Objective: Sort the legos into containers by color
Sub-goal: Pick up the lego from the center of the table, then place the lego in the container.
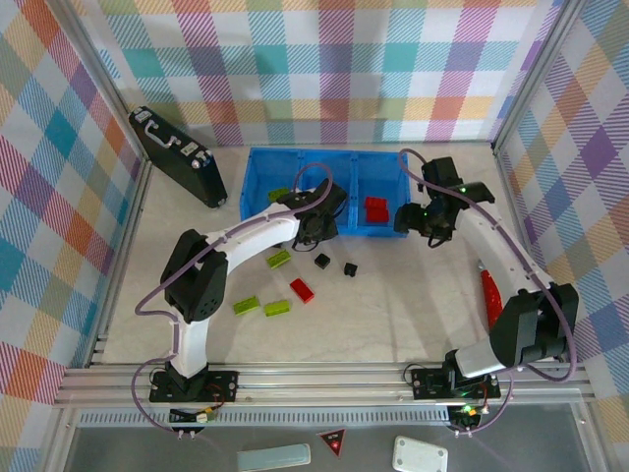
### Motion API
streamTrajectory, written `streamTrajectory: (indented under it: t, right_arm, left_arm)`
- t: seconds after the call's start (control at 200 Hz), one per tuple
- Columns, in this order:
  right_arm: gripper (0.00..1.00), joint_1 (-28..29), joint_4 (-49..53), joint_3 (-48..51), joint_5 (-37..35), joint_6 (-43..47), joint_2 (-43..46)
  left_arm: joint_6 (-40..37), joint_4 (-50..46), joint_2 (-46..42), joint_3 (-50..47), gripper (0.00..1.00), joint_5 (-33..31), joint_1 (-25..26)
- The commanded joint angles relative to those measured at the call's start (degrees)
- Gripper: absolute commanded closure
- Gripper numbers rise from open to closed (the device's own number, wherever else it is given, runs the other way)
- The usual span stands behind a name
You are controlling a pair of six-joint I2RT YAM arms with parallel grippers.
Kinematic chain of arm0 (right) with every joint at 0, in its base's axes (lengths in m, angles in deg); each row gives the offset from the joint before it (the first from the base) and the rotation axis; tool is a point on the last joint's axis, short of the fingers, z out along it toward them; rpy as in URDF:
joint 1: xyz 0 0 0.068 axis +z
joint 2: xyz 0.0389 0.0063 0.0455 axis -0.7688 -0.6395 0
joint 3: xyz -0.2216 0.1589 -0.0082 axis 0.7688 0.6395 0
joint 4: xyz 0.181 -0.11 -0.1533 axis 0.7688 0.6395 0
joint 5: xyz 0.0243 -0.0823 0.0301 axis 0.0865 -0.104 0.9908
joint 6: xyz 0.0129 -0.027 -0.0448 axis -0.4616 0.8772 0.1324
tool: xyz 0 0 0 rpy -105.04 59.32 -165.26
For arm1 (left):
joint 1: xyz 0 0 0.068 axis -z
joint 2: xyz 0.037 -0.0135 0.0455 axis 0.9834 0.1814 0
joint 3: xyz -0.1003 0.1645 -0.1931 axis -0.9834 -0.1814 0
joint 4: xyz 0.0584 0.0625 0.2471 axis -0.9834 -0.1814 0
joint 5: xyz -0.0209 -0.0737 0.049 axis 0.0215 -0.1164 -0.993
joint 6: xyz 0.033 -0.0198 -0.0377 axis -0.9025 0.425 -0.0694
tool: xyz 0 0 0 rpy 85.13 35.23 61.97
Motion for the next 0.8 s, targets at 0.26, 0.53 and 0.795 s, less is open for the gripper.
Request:
streamTrajectory:
  t: [0.26, 0.53, 0.795]
  right_arm:
    - [0.23, -0.3, 3.7, 0.9, -3.6, -0.1, 5.2]
    - [0.23, -0.4, 4.1, 0.7, -3.9, -0.8, 6.2]
    - [0.24, -0.2, 3.9, 0.9, -1.9, -1.0, 5.6]
  left_arm:
    - [-15.2, -7.8, 7.6, 18.2, 0.68, 0.2, -2.0]
    - [-18.6, -8.1, 13.3, 24.3, 0.68, 2.9, -5.9]
    - [-21.0, -7.2, 17.4, 27.4, 0.68, 4.9, -8.3]
